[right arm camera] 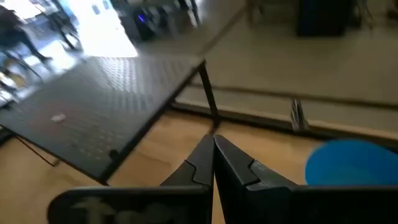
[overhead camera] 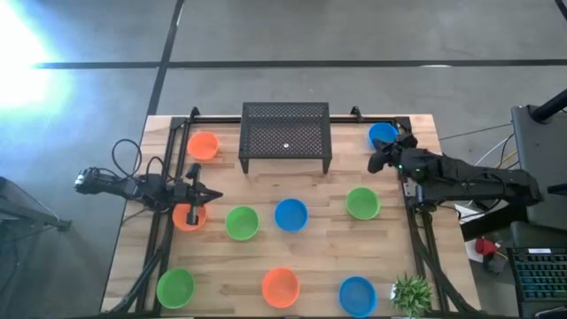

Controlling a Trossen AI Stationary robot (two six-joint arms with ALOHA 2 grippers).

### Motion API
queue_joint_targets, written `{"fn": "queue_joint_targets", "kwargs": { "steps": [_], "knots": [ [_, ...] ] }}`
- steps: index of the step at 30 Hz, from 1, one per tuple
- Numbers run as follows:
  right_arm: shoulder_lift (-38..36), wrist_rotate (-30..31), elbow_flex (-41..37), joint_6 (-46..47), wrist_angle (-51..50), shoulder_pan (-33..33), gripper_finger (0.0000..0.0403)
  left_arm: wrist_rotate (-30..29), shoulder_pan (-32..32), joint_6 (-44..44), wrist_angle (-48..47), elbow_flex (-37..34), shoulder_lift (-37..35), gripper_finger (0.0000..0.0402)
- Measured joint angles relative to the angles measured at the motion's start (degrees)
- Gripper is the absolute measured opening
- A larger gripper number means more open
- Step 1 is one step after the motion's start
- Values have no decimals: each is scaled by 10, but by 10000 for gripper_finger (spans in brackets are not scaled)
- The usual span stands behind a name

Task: Pick & Place Mini bowls
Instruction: Put the top blue bowl on the shelf

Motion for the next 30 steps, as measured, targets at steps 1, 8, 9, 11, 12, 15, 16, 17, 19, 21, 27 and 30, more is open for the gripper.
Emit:
{"fn": "queue_joint_targets", "kwargs": {
  "steps": [1, 8, 9, 11, 12, 15, 16, 17, 19, 21, 27, 30],
  "knots": [
    [17, 0, 10, 19, -17, 0, 8, 0, 0, 7, 0, 0, 0, 0],
    [121, -14, 62, 130, -123, -19, 8, 0, 0, 24, -1, 0, 0, 0],
    [132, -24, 67, 133, -126, -26, 8, 0, 0, 24, -1, 0, 0, 0],
    [152, -53, 79, 134, -135, -44, 8, 0, 0, 26, -1, 0, 0, 0],
    [161, -69, 85, 134, -139, -56, 8, 0, 0, 26, -1, 0, 0, 0],
    [185, -117, 97, 126, -147, -95, 8, 0, 0, 25, -1, 0, 0, 0],
    [191, -132, 99, 126, -151, -107, 8, 0, 0, 25, -1, 0, 0, 0],
    [197, -139, 99, 125, -150, -119, 8, 0, 0, 25, -1, 0, 0, 0],
    [207, -140, 100, 130, -150, -139, 8, 0, 0, 23, -1, 0, 0, 0],
    [215, -140, 100, 130, -150, -158, 8, 0, 0, 21, -2, 0, 0, 0],
    [229, -163, 100, 112, -150, -189, 9, 0, 0, 20, -2, 0, 0, 0],
    [230, -179, 100, 103, -150, -197, 9, 0, 0, 20, -2, 0, 0, 0]
  ]
}}
